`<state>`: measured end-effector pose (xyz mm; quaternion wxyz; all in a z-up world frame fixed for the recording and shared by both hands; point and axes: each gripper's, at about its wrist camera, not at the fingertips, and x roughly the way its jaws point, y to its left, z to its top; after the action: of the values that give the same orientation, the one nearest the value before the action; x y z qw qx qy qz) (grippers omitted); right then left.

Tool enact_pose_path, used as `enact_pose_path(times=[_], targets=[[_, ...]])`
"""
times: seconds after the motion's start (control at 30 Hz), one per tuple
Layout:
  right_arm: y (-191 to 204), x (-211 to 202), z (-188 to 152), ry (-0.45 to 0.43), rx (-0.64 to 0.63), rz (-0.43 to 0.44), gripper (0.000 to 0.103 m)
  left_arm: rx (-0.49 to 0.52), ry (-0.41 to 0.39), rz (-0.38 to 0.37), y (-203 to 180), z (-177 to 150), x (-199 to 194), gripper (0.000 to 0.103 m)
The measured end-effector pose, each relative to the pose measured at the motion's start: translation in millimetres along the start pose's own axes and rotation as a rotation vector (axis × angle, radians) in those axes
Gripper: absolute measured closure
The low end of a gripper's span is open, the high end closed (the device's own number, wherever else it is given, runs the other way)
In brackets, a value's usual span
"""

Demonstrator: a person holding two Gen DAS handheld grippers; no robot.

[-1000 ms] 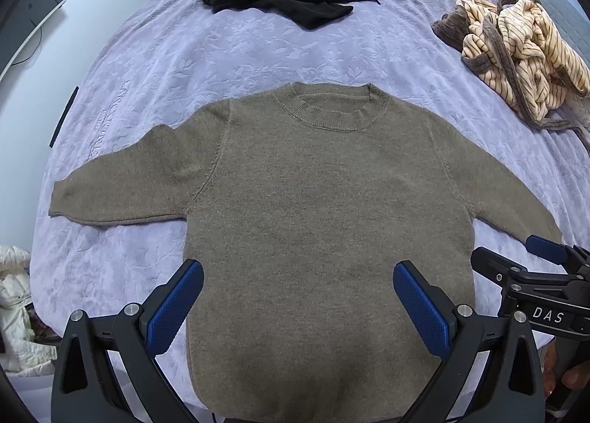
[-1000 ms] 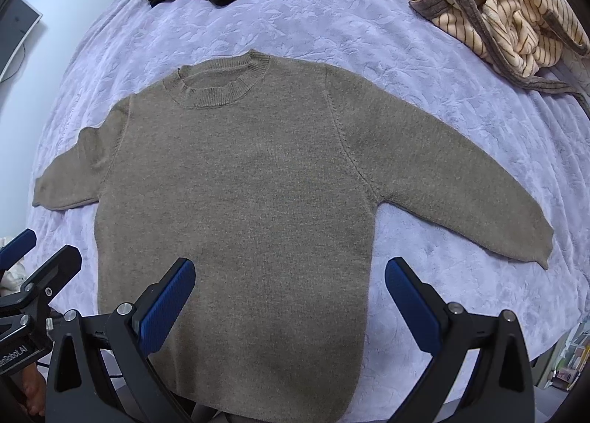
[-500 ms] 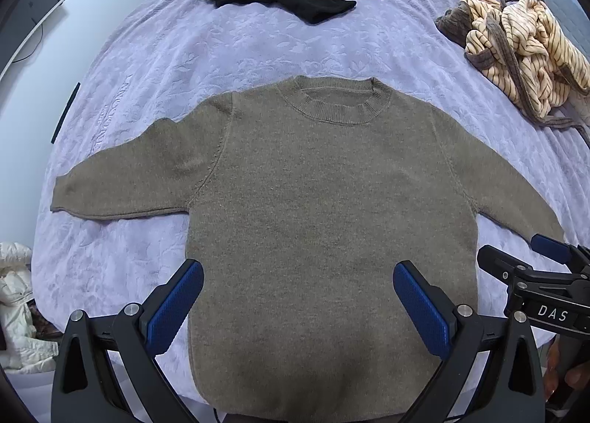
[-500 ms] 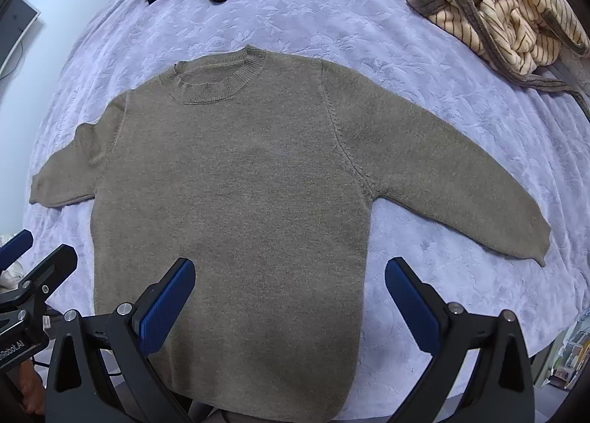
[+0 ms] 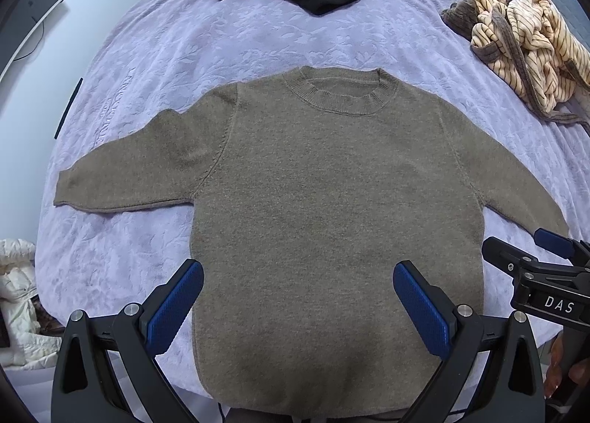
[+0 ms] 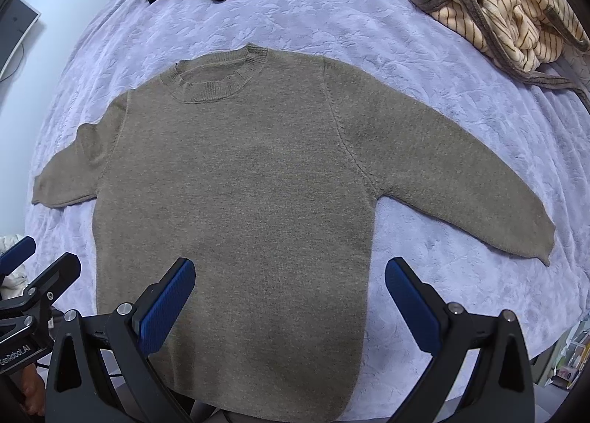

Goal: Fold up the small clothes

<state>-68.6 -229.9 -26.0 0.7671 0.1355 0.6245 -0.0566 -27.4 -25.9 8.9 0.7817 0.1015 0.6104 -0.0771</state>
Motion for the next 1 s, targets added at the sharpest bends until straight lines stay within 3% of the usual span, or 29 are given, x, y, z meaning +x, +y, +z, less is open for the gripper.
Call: enact_pose_path(times=[1.0], targets=[[3,11,-5,-0.013,-0.012,0.015,0.0,-0.021,0.03,0.069,9,-23,-6,0.0]])
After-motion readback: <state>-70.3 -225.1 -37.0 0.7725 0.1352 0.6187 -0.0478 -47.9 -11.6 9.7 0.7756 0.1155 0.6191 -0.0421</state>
